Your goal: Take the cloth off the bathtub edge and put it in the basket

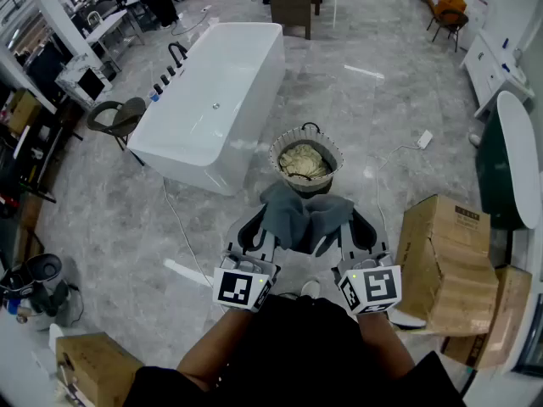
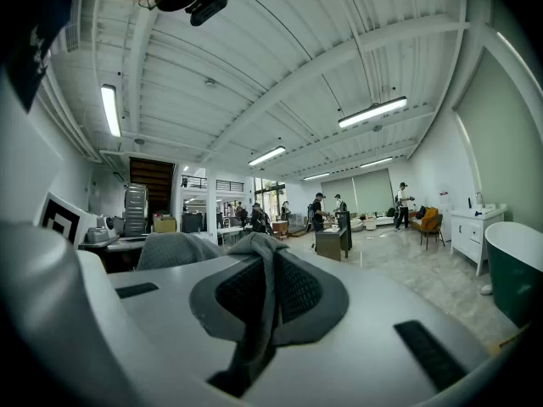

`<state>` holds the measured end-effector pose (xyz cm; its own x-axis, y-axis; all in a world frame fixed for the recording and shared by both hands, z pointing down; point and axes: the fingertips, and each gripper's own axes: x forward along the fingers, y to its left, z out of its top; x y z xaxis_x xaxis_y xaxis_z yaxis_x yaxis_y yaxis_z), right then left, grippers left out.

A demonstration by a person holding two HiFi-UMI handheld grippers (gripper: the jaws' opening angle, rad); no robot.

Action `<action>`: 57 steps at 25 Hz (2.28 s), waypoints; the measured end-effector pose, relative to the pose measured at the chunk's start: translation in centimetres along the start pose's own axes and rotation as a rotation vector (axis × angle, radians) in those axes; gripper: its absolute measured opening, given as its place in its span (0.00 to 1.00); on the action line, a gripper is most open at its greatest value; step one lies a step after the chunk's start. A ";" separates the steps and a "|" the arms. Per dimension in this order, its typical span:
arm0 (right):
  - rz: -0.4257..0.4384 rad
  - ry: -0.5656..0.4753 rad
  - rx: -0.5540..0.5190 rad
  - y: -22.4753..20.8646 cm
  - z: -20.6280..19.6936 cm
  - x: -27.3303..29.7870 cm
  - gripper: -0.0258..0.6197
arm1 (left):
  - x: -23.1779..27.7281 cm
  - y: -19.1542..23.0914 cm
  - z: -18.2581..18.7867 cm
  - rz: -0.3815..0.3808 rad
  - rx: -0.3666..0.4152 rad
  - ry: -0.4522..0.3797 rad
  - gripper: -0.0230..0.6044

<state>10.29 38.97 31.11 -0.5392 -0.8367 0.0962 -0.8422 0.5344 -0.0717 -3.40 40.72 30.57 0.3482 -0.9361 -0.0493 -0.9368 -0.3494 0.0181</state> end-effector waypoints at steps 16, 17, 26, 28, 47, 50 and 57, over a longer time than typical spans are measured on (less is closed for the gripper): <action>0.048 -0.015 0.078 -2.3 -0.5 -2.7 0.09 | 0.1 -3.6 0.1 -0.011 0.013 0.025 0.10; 0.052 -0.017 0.085 -2.4 -0.5 -2.7 0.09 | 0.2 -3.7 0.2 -0.016 0.020 0.030 0.10; 0.018 0.004 0.071 -4.0 -0.6 -1.1 0.09 | 2.6 -3.5 0.1 -0.047 0.034 0.017 0.10; 0.011 0.015 0.071 -4.5 -0.7 -0.6 0.09 | 3.5 -3.3 -0.2 -0.056 0.023 0.020 0.10; -0.088 0.089 0.042 -11.4 1.2 16.7 0.09 | 19.7 6.0 -1.6 -0.145 -0.066 0.022 0.10; -0.117 0.095 0.024 -12.3 2.0 20.3 0.09 | 23.1 8.2 -1.2 -0.181 -0.093 0.014 0.10; -0.189 0.083 -0.001 -14.1 3.7 27.0 0.09 | 29.9 12.6 -0.5 -0.254 -0.144 0.001 0.10</action>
<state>7.68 8.42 31.01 -0.3703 -0.9093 0.1896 -0.9284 0.3689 -0.0441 -4.76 8.28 29.85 0.5713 -0.8178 -0.0695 -0.8050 -0.5748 0.1468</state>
